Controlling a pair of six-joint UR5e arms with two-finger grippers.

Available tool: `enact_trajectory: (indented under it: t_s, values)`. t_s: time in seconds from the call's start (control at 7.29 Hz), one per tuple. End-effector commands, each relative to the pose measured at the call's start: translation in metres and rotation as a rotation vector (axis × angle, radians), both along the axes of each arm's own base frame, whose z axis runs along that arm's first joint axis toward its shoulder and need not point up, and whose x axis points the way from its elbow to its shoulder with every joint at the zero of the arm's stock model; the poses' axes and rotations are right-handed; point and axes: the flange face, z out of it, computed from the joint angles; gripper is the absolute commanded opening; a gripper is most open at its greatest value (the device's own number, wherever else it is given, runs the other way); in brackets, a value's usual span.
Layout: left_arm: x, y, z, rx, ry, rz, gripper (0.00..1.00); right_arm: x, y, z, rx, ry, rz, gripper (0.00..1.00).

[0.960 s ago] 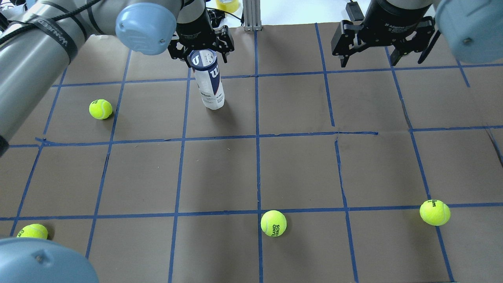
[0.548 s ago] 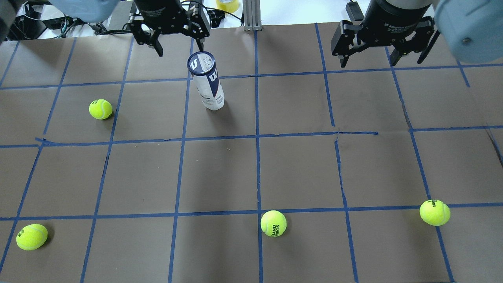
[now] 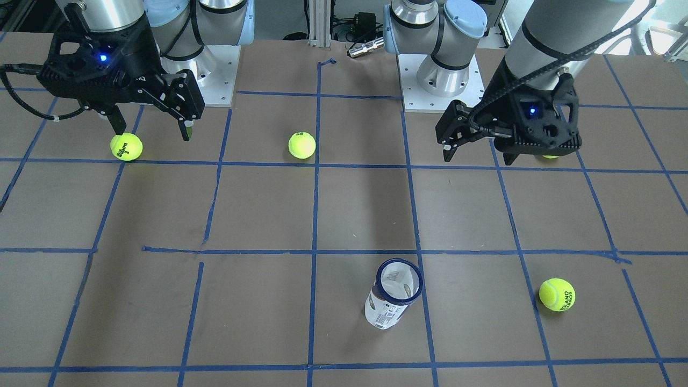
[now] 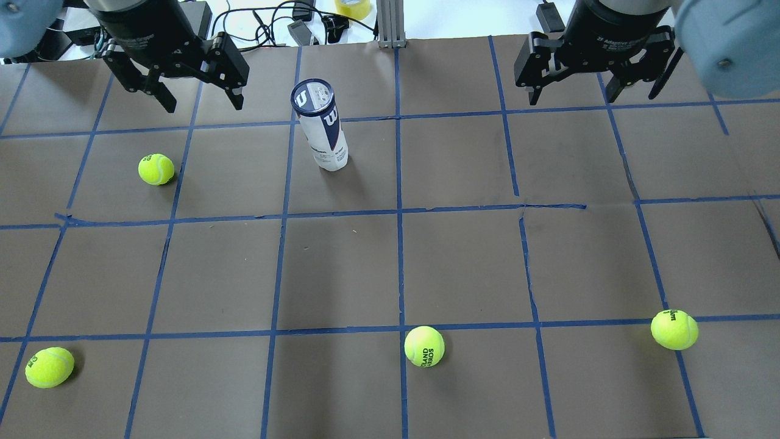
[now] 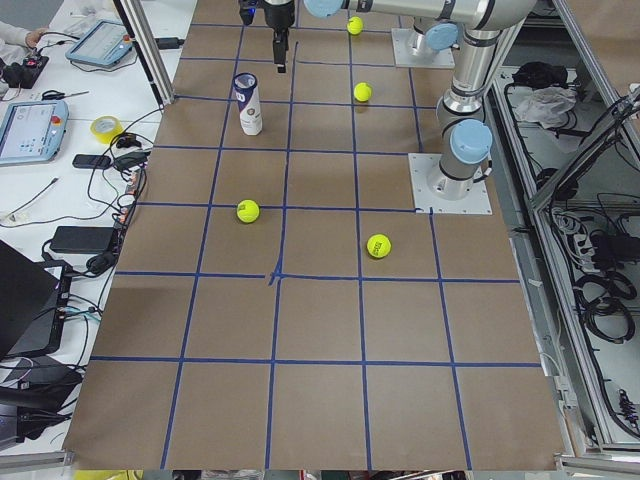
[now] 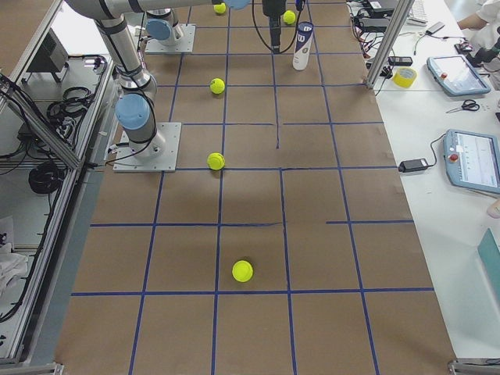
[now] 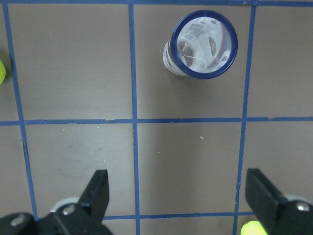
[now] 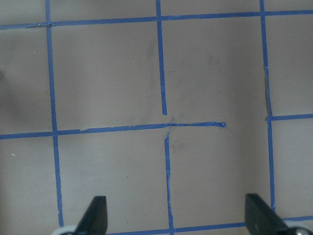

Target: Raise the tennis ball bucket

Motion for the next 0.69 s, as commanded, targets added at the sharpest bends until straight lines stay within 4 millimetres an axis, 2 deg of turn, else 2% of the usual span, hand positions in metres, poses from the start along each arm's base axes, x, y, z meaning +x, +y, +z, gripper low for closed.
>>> enact_trajectory:
  t_s: [0.0, 0.55]
  values:
    - [0.0092, 0.0201, 0.0101, 0.010, -0.011, 0.009, 1.00, 0.0003, 0.0000, 0.0002, 0.000, -0.002, 0.001, 1.00]
    - [0.0121, 0.0289, 0.0088, 0.014, -0.013, 0.015, 1.00, 0.0004, 0.0001, -0.0006, 0.001, -0.003, -0.001, 1.00]
